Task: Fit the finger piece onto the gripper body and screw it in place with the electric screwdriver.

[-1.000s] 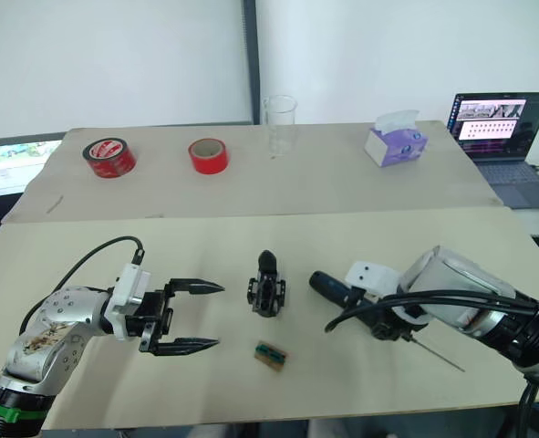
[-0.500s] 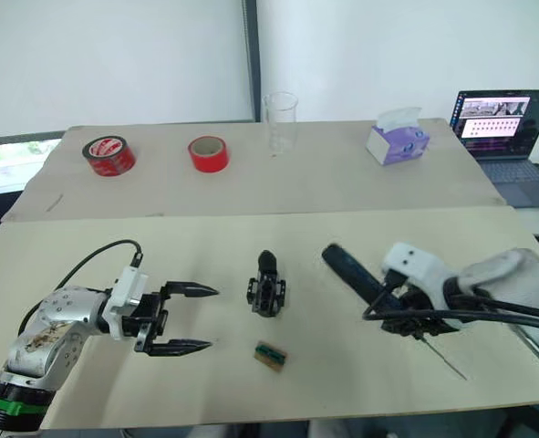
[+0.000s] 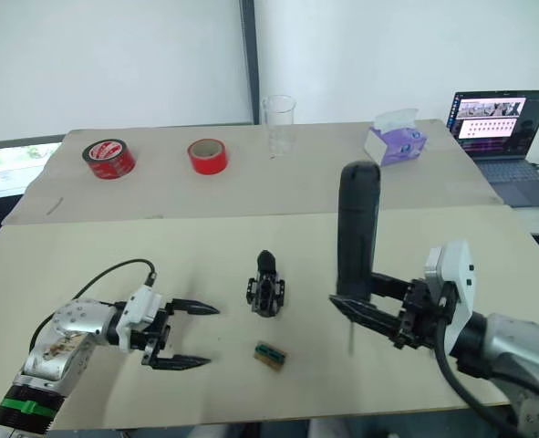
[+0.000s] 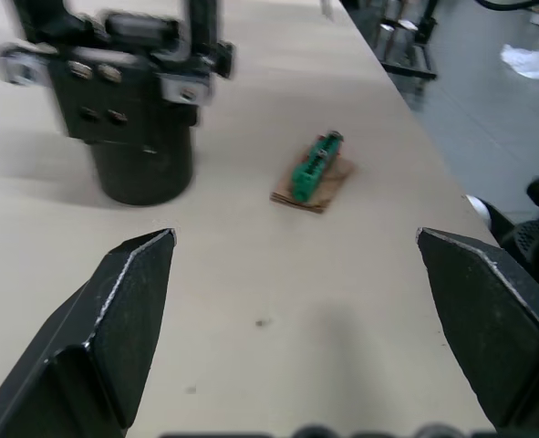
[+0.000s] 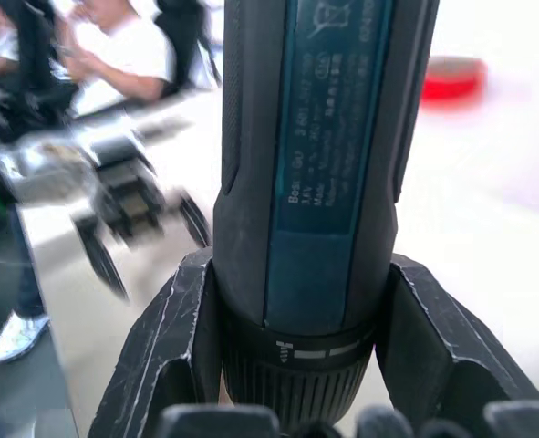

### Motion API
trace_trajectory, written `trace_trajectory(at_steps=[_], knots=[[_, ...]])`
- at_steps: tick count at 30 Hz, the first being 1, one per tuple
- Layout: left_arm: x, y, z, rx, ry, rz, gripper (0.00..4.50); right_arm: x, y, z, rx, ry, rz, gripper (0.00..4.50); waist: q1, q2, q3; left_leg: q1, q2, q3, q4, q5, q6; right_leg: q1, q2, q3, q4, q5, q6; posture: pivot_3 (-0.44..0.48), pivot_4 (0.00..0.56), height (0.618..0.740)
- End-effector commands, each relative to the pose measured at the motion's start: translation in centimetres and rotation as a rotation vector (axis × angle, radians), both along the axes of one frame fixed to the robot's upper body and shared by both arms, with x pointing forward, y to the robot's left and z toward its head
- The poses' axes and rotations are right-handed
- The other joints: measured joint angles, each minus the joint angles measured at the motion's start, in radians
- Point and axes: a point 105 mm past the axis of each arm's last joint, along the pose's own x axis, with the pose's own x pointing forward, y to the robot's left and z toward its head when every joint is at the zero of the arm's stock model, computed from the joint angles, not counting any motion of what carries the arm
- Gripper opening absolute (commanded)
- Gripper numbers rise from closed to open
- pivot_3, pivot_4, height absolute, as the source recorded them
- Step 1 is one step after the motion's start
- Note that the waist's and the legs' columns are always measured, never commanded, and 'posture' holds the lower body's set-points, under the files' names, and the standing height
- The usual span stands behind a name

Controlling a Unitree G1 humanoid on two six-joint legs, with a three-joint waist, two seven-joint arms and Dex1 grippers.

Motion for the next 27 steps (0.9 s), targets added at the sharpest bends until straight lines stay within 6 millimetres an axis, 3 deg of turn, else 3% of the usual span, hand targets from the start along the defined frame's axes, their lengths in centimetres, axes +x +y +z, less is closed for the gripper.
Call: trace_trajectory(at_steps=[1,6,11,23,27], knots=[[-0.7,-1.3,0.4,-0.012,-0.016,-0.050,4.50,-0.4,2.0,1.8,0.073,-0.179,0.069,1.92,0.000,0.000,0.000,0.000,0.000,0.000,0.000,0.000,0.000,0.000,0.000,0.000,0.000,0.000,0.000,0.000,0.150,0.740],[0.0,-3.0,-0.4,-0.023,-0.063,0.031,4.50,-1.9,4.6,1.3,0.081,-0.416,0.294,1.92,0.000,0.000,0.000,0.001,-0.001,0.000,0.000,0.000,0.000,0.001,0.002,0.000,0.000,0.000,0.000,0.000,0.150,0.740],[-0.2,-4.1,-0.8,-0.020,-0.080,0.052,4.50,-1.9,5.5,0.2,0.067,-0.482,0.380,1.92,0.000,0.000,0.000,0.003,-0.001,0.000,0.001,0.000,-0.001,0.002,0.004,0.001,0.000,0.000,0.000,0.000,0.150,0.740],[-1.7,-5.5,-2.2,-0.008,-0.067,-0.006,4.50,-1.7,6.3,-0.8,0.076,-0.439,0.475,1.92,0.001,0.000,0.000,0.004,0.000,0.000,0.000,0.000,-0.001,0.002,0.004,0.002,0.000,0.000,0.000,0.000,0.150,0.740],[-1.0,-5.6,-2.5,-0.006,-0.078,0.007,4.50,-1.9,6.6,-1.2,0.078,-0.406,0.507,1.92,0.002,0.000,0.000,0.004,0.000,0.000,0.000,0.000,-0.001,0.002,0.004,0.002,0.000,0.000,0.000,0.000,0.150,0.740]])
